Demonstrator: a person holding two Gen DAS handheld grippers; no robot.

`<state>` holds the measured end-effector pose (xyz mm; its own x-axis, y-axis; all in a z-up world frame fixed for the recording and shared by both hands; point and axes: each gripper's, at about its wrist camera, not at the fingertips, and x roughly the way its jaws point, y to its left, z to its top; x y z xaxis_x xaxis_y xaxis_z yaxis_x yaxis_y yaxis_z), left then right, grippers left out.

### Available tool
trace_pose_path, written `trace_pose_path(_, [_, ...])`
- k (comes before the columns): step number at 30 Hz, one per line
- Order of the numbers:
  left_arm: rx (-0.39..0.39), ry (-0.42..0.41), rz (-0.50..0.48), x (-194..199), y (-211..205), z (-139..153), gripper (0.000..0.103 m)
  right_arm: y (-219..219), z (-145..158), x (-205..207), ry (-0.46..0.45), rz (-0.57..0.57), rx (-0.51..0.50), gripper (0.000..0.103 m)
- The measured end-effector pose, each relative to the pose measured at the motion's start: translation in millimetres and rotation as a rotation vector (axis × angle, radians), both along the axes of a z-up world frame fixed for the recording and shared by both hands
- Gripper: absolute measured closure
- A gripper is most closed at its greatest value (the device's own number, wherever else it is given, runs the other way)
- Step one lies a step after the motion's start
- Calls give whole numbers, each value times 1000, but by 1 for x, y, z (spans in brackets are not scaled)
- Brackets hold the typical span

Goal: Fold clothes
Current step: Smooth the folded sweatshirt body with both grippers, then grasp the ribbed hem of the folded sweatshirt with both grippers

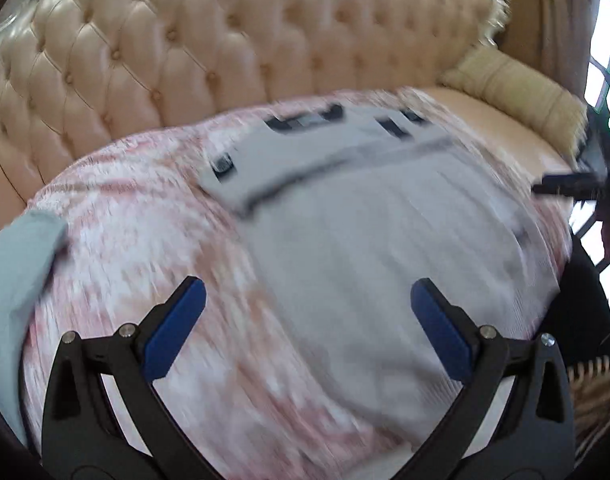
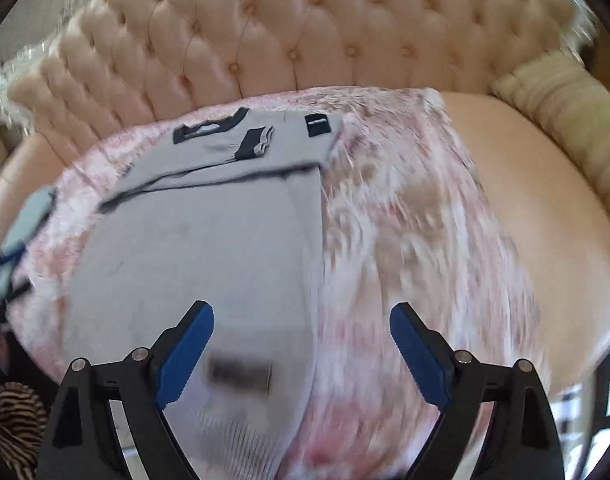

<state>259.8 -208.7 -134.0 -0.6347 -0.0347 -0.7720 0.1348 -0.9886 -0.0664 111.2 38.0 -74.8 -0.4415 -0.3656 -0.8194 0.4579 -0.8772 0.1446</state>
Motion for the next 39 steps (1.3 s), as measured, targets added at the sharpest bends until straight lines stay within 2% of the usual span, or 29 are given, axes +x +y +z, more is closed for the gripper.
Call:
trace_pose_path(3, [60, -51, -6, 16, 13, -17, 0, 22, 4, 36, 9, -27, -69, 12])
trace_pose_path(4, [87, -63, -5, 19, 15, -21, 0, 24, 5, 45, 10, -23, -78, 15])
trace_pose_path(5, [106, -75, -3, 22, 17, -24, 0, 26, -1, 52, -10, -27, -73, 21])
trace_pose_path(7, [131, -90, 6, 26, 18, -27, 0, 30, -17, 63, -62, -42, -64, 53])
trace_pose_path(9, [134, -74, 16, 32, 18, -24, 0, 34, -34, 73, -123, -73, -85, 62])
trace_pose_path(15, [202, -79, 43, 42, 11, -28, 0, 25, -51, 88, -111, -83, -91, 65])
trace_pose_path(18, [203, -76, 44, 44, 12, -28, 0, 25, -51, 90, -109, -83, -92, 68])
trace_pose_path(28, [239, -99, 48, 43, 13, -38, 0, 34, -66, 84, -162, -98, -103, 70])
trace_pose_path(31, [234, -105, 41, 42, 16, -39, 0, 32, -66, 83, -168, -75, -98, 82])
trace_pose_path(33, [227, -103, 34, 42, 17, -39, 0, 29, -65, 84, -164, -58, -83, 86])
trace_pose_path(35, [224, -104, 31, 42, 18, -40, 0, 27, -64, 85, -154, -51, -71, 95])
trace_pose_path(39, [239, -121, 37, 43, 19, -45, 0, 18, -48, 94, -62, -9, -40, 98])
